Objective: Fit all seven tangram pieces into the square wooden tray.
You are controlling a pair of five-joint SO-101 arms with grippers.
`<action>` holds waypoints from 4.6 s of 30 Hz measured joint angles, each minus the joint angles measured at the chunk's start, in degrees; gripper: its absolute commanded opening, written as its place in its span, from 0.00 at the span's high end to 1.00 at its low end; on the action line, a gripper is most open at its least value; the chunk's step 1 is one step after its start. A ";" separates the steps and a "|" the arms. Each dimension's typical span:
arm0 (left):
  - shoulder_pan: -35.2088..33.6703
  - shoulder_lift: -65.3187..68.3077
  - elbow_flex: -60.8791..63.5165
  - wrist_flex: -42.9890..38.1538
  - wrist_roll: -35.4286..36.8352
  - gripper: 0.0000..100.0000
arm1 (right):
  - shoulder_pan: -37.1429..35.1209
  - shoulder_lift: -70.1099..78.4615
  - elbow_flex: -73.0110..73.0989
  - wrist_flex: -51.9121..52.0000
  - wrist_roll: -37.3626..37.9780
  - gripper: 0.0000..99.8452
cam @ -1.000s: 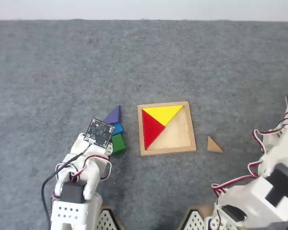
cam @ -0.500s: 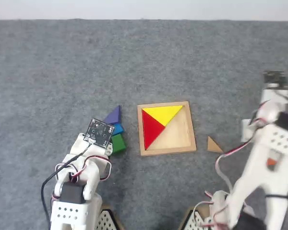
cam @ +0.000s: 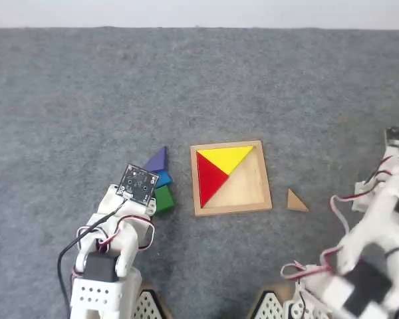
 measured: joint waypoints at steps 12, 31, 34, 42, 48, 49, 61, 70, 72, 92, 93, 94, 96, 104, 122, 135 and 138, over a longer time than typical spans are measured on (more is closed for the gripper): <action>0.00 0.00 0.00 0.00 0.00 0.95 | 3.16 23.03 -13.10 -1.41 0.09 0.71; 0.00 0.00 0.00 0.00 0.00 0.95 | 4.22 25.23 -16.79 -1.76 0.00 0.94; 0.00 0.00 0.00 0.00 0.00 0.95 | 4.22 25.32 -16.88 -1.85 0.00 0.94; 0.00 0.00 0.00 0.00 0.00 0.95 | -1.49 17.93 -15.74 4.57 -1.67 0.93; 0.00 0.00 0.00 0.00 0.00 0.95 | -14.59 6.15 -15.74 12.31 -6.33 0.93; 0.00 0.00 0.00 0.00 0.00 0.95 | -17.41 5.45 -16.00 13.71 -7.47 0.93; 0.00 0.00 0.00 0.00 0.00 0.95 | -46.33 19.69 -33.93 19.25 -28.04 0.94; 0.00 0.00 0.00 0.00 0.00 0.95 | -54.24 39.91 -48.18 17.93 -34.99 0.94; 0.00 0.00 0.00 0.00 0.00 0.95 | -54.77 42.55 -50.11 18.02 -37.01 0.94; 0.00 0.00 0.00 0.00 0.00 0.95 | -54.42 45.45 -53.45 22.24 -39.65 0.97; 0.00 0.00 0.00 0.00 0.00 0.95 | -54.42 45.45 -53.45 22.24 -39.65 0.97; 0.00 0.00 0.00 0.00 0.00 0.95 | -54.42 45.45 -53.45 22.24 -39.65 0.97; 0.00 0.00 0.00 0.00 0.00 0.95 | -54.42 45.45 -53.45 22.24 -39.65 0.97; 0.00 0.00 0.00 0.00 0.00 0.95 | -54.51 37.10 -47.21 18.64 -39.65 0.97; 0.09 0.00 0.00 0.00 0.00 0.95 | -51.08 28.04 -30.42 6.95 -39.65 0.67; 0.00 0.00 0.00 0.00 0.00 0.95 | -51.69 28.04 -30.42 6.95 -39.56 0.65; 0.00 0.00 0.00 0.00 0.00 0.95 | -51.69 28.04 -30.07 6.95 -37.89 0.65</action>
